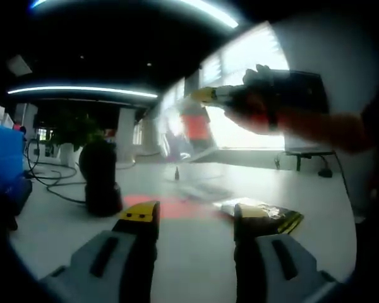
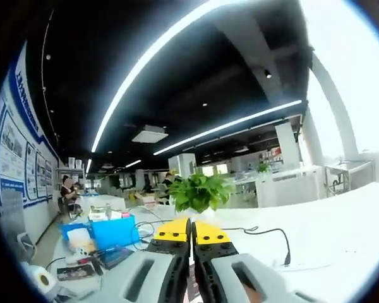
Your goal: Clip sheet goods on table flip sheet goods clip sheet goods scan sheet goods put sheet goods back to table
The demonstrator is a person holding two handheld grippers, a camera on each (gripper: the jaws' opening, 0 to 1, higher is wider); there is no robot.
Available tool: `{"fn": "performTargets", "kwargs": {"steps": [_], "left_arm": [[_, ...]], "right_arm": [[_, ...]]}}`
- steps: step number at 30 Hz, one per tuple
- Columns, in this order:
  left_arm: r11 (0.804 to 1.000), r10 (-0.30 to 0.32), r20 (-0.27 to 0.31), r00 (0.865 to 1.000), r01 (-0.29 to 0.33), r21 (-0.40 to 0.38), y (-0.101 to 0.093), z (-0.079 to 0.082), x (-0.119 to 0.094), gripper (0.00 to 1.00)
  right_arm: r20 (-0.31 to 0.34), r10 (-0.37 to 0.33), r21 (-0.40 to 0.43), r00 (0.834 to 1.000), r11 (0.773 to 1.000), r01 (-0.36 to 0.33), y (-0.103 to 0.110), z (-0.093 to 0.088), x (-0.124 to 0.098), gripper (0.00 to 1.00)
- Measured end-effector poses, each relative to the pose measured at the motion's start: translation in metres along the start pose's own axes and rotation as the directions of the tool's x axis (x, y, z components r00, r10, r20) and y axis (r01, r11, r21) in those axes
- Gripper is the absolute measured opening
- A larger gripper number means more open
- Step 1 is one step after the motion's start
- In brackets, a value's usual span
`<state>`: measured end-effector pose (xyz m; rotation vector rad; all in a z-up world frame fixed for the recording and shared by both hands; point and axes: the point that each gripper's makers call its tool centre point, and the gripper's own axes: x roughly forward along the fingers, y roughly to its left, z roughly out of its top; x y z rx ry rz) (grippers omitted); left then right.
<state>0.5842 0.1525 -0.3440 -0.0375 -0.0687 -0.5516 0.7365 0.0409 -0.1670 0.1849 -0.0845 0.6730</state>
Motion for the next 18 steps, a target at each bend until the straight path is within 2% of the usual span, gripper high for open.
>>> {"fn": "performTargets", "kwargs": {"steps": [1, 5, 8, 10, 12, 18], "left_arm": [[1.0, 0.001, -0.001, 1.0, -0.001, 0.001, 0.0, 0.0, 0.0, 0.4], [1.0, 0.003, -0.005, 1.0, -0.002, 0.006, 0.0, -0.001, 0.0, 0.4], [1.0, 0.004, -0.007, 1.0, -0.004, 0.011, 0.001, -0.001, 0.001, 0.4], [1.0, 0.004, -0.009, 1.0, -0.004, 0.012, 0.001, -0.002, 0.001, 0.4], [1.0, 0.005, -0.011, 1.0, -0.005, 0.015, 0.001, -0.002, 0.001, 0.4], [1.0, 0.006, -0.015, 1.0, -0.006, 0.02, 0.001, -0.003, 0.001, 0.4]], "right_arm": [[-0.017, 0.017, 0.019, 1.0, 1.0, -0.016, 0.002, -0.002, -0.004, 0.0], [-0.058, 0.032, -0.024, 0.998, 0.999, -0.033, 0.0, -0.011, -0.018, 0.0], [-0.081, 0.057, -0.01, 0.995, 0.998, -0.058, 0.001, -0.019, -0.027, 0.0], [-0.104, 0.089, -0.008, 0.991, 0.996, -0.09, 0.008, -0.025, -0.032, 0.0], [-0.112, 0.1, -0.041, 0.989, 0.994, -0.105, 0.012, -0.027, -0.036, 0.0], [-0.123, 0.113, -0.026, 0.986, 0.993, -0.117, 0.014, -0.032, -0.043, 0.0]]}}
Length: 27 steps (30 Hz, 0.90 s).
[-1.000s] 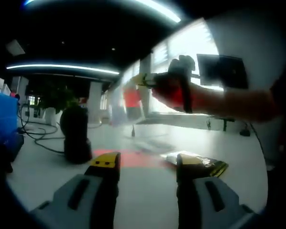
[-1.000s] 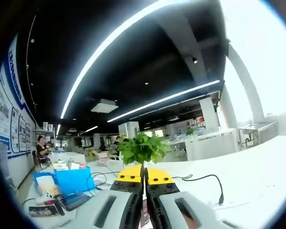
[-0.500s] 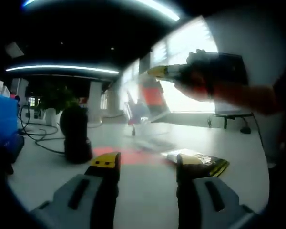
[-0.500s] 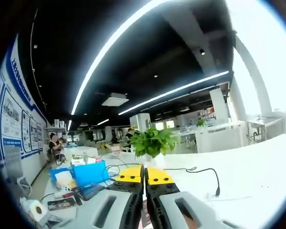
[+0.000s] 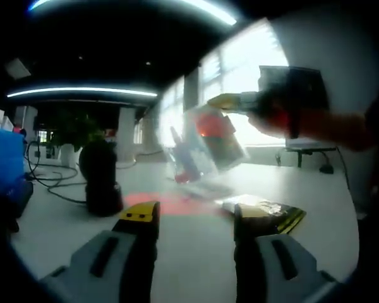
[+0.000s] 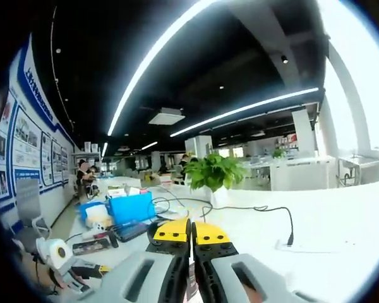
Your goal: Clip sheet goods on table flip sheet goods clip sheet goods scan sheet goods put sheet goods back to table
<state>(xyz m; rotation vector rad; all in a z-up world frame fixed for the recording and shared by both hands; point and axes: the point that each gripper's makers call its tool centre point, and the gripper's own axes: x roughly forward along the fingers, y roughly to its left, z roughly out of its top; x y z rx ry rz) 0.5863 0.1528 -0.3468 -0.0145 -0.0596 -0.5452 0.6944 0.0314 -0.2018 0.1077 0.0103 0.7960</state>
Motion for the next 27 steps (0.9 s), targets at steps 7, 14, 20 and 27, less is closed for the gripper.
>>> {"fn": "performTargets", "kwargs": {"steps": [7, 14, 20, 27], "left_arm": [[1.0, -0.003, -0.002, 1.0, 0.003, 0.003, -0.001, -0.001, 0.0, 0.4], [1.0, -0.002, -0.001, 1.0, 0.002, 0.001, -0.001, 0.0, 0.0, 0.4], [1.0, -0.002, -0.001, 1.0, 0.002, 0.001, -0.001, -0.001, 0.0, 0.4], [1.0, -0.002, -0.002, 1.0, 0.002, 0.003, -0.001, -0.001, 0.0, 0.4]], "right_arm": [[-0.012, 0.018, 0.011, 1.0, 1.0, -0.018, 0.006, -0.005, -0.005, 0.0], [-0.054, 0.026, 0.008, 0.998, 1.0, -0.026, 0.002, -0.017, -0.006, 0.0], [-0.086, 0.015, -0.004, 0.996, 1.0, -0.016, -0.011, -0.027, -0.006, 0.0], [-0.11, -0.017, -0.026, 0.994, 1.0, 0.014, -0.034, -0.031, -0.002, 0.0]]}}
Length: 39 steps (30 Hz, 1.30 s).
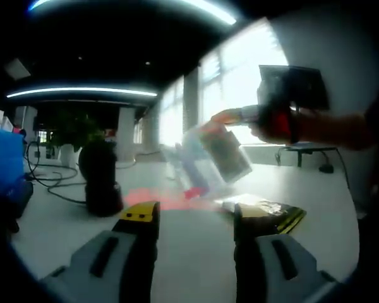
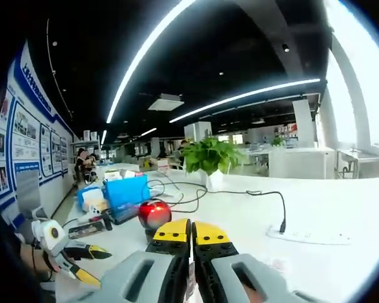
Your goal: Clip sheet goods on table flip sheet goods clip sheet goods scan sheet goods put sheet goods back to table
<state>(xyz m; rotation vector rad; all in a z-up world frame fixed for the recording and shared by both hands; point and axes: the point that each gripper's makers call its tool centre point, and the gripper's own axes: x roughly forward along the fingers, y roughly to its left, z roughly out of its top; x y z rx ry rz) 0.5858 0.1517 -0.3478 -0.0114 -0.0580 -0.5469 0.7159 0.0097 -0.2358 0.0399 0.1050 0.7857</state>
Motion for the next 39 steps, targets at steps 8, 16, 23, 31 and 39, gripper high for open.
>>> {"fn": "performTargets", "kwargs": {"steps": [8, 16, 23, 31, 39], "left_arm": [[1.0, 0.0, -0.001, 1.0, 0.0, 0.0, 0.0, 0.0, 0.0, 0.4], [1.0, 0.001, -0.003, 1.0, -0.001, 0.001, 0.0, -0.001, 0.0, 0.4], [1.0, 0.001, -0.004, 1.0, -0.001, 0.003, 0.0, -0.001, 0.0, 0.4], [1.0, 0.002, -0.003, 1.0, -0.002, 0.0, 0.001, -0.001, 0.0, 0.4], [1.0, 0.001, -0.002, 1.0, -0.001, -0.001, 0.0, 0.0, 0.0, 0.4]], "right_arm": [[-0.019, -0.088, 0.008, 0.996, 0.996, 0.089, -0.047, -0.011, 0.004, 0.0], [-0.094, -0.114, -0.089, 0.989, 0.99, 0.106, -0.065, -0.019, 0.01, 0.0], [-0.152, -0.103, -0.106, 0.983, 0.991, 0.088, -0.084, -0.025, 0.023, 0.0], [-0.196, -0.106, -0.152, 0.975, 0.985, 0.077, -0.087, -0.038, 0.032, 0.0], [-0.235, -0.136, -0.184, 0.962, 0.978, 0.094, -0.095, -0.054, 0.037, 0.0]]}}
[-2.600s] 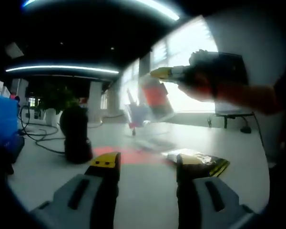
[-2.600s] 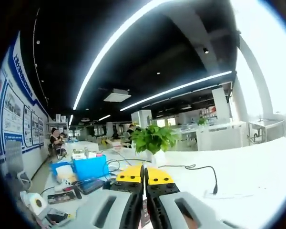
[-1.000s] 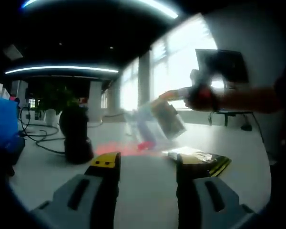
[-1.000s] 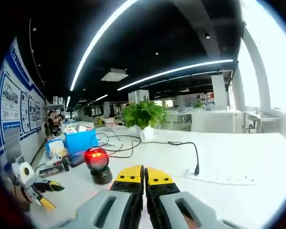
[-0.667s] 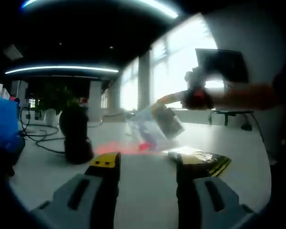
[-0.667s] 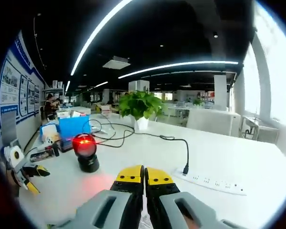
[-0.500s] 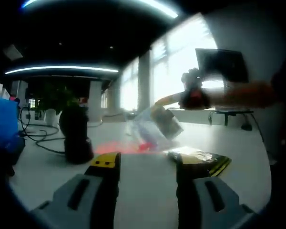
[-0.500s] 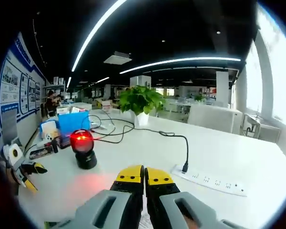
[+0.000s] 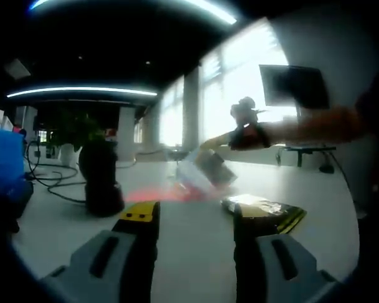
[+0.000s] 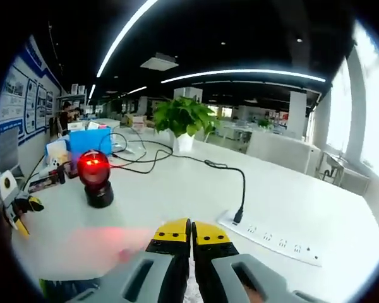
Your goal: Clip sheet goods on table flip sheet goods clip sheet goods scan sheet goods put sheet goods back to table
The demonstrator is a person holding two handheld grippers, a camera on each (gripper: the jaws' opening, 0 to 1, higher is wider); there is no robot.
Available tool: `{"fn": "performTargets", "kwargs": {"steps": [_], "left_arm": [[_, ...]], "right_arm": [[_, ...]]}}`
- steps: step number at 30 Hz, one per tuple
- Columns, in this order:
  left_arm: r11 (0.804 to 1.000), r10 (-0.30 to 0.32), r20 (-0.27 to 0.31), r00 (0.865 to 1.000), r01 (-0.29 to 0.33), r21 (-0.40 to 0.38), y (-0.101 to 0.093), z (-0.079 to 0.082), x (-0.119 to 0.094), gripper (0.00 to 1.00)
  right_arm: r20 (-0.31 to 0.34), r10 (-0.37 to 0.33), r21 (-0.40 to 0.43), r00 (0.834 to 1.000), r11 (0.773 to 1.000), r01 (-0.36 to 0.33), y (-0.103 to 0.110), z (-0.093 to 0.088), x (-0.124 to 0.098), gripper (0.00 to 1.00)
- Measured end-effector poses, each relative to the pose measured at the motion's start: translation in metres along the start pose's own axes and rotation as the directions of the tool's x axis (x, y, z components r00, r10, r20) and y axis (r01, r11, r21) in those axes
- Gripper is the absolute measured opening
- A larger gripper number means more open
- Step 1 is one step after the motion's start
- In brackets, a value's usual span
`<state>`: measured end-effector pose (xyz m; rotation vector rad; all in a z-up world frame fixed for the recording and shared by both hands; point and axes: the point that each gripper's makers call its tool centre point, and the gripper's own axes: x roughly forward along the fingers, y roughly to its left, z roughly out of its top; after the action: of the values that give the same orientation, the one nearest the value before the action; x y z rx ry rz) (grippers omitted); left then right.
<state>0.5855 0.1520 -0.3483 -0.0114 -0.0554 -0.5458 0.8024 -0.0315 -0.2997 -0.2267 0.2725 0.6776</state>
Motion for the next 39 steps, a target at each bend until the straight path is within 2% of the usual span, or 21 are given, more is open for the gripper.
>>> {"fn": "performTargets", "kwargs": {"steps": [6, 13, 16, 19, 27, 33, 36, 39], "left_arm": [[1.0, 0.0, -0.002, 1.0, 0.0, 0.0, 0.0, 0.0, 0.0, 0.4], [1.0, 0.0, -0.003, 1.0, 0.0, 0.002, 0.001, -0.001, 0.0, 0.4], [1.0, 0.0, -0.004, 1.0, 0.0, 0.002, 0.0, -0.001, 0.0, 0.4], [1.0, -0.001, -0.005, 1.0, 0.001, 0.004, 0.0, -0.001, 0.0, 0.4], [1.0, 0.003, -0.007, 1.0, -0.003, 0.002, 0.001, -0.001, 0.0, 0.4], [1.0, 0.003, -0.01, 1.0, -0.003, 0.004, 0.001, -0.002, 0.001, 0.4], [1.0, 0.003, -0.012, 1.0, -0.003, 0.006, 0.0, -0.002, 0.001, 0.4], [1.0, 0.003, -0.011, 1.0, -0.003, 0.004, 0.001, -0.002, 0.001, 0.4]], "right_arm": [[-0.018, -0.019, 0.008, 1.0, 1.0, 0.019, -0.004, -0.01, 0.004, 0.0], [-0.05, -0.049, -0.01, 0.998, 0.999, 0.049, -0.025, -0.023, 0.014, 0.0], [-0.063, -0.058, -0.036, 0.996, 0.998, 0.056, -0.021, -0.027, 0.011, 0.0], [-0.067, -0.062, -0.041, 0.996, 0.997, 0.059, -0.028, -0.026, 0.016, 0.0], [-0.088, -0.087, -0.092, 0.992, 0.993, 0.079, -0.045, -0.042, 0.026, 0.0], [-0.104, -0.103, -0.106, 0.989, 0.99, 0.092, -0.047, -0.055, 0.029, 0.0], [-0.113, -0.112, -0.103, 0.987, 0.99, 0.1, -0.048, -0.06, 0.028, 0.0], [-0.114, -0.128, -0.087, 0.985, 0.989, 0.119, -0.057, -0.065, 0.031, 0.0]]}}
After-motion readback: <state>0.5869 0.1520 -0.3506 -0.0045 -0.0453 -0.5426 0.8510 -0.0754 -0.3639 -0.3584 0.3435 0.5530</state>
